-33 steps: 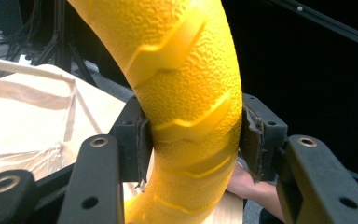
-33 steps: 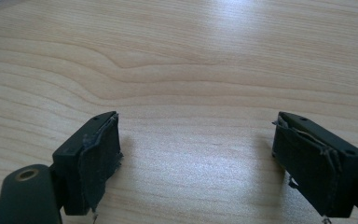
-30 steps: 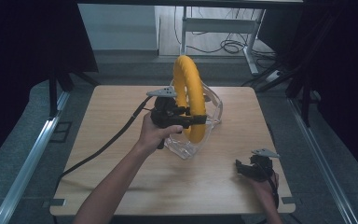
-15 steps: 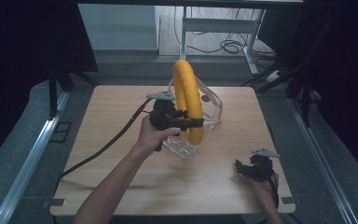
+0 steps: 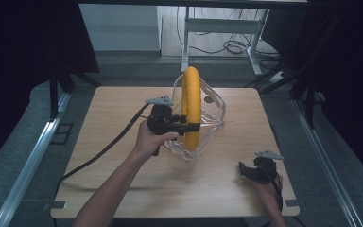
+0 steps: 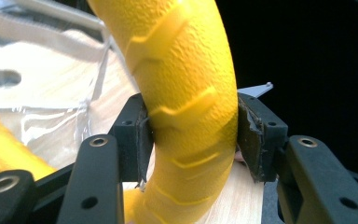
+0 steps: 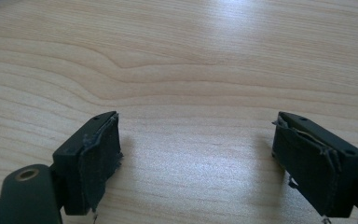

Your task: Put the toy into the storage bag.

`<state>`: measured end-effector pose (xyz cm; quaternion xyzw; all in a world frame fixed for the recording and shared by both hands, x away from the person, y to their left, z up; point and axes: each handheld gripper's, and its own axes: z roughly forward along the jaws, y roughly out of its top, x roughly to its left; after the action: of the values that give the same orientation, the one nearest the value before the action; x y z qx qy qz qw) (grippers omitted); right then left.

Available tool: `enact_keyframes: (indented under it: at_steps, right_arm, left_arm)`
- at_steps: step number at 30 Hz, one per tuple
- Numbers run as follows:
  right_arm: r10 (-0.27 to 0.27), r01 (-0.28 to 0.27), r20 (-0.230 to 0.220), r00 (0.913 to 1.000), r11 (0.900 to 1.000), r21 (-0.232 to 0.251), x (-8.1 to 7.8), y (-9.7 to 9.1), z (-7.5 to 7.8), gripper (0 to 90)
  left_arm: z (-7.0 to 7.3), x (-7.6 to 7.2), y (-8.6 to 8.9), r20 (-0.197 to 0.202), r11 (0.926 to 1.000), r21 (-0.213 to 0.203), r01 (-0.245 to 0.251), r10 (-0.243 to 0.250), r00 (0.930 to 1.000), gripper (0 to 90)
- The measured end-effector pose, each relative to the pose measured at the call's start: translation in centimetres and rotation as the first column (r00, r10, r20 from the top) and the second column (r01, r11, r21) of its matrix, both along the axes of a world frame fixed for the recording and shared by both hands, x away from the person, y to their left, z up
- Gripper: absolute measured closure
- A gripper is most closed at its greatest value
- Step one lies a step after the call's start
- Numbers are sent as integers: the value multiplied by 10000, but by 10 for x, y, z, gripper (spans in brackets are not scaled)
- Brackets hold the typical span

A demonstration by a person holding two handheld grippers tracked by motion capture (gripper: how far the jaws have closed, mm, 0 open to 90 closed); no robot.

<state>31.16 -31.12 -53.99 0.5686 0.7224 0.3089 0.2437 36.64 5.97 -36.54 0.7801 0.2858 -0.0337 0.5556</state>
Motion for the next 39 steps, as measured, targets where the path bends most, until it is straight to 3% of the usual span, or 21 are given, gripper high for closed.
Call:
enact_keyframes:
  at_steps: [2,3,10,17,26,39]
  right_arm:
    - [-5,5,5,10000,10000,-4,0,0,0,152]
    - [-3,3,-9,10000,10000,-4,0,0,0,152]
    - [13,-13,-8,10000,10000,-12,0,0,0,152]
    - [1,-1,-8,10000,10000,-5,0,0,0,152]
    - [-1,1,-6,10000,10000,-5,0,0,0,152]
    - [1,-1,-21,10000,10000,10,0,0,0,152]
  left_arm:
    - [-8,4,3,-284,9998,-28,-207,206,9994,490]
    - [-11,7,7,-469,9989,-414,-233,213,9987,491]
    - [-12,9,12,-527,9981,-529,-330,302,9982,491]
    - [-10,7,12,-145,9971,-199,-734,732,9972,442]
    - [-1,1,20,112,9939,-659,-881,890,9960,361]
    - [2,-14,39,696,9918,-316,-1240,1260,9896,308]
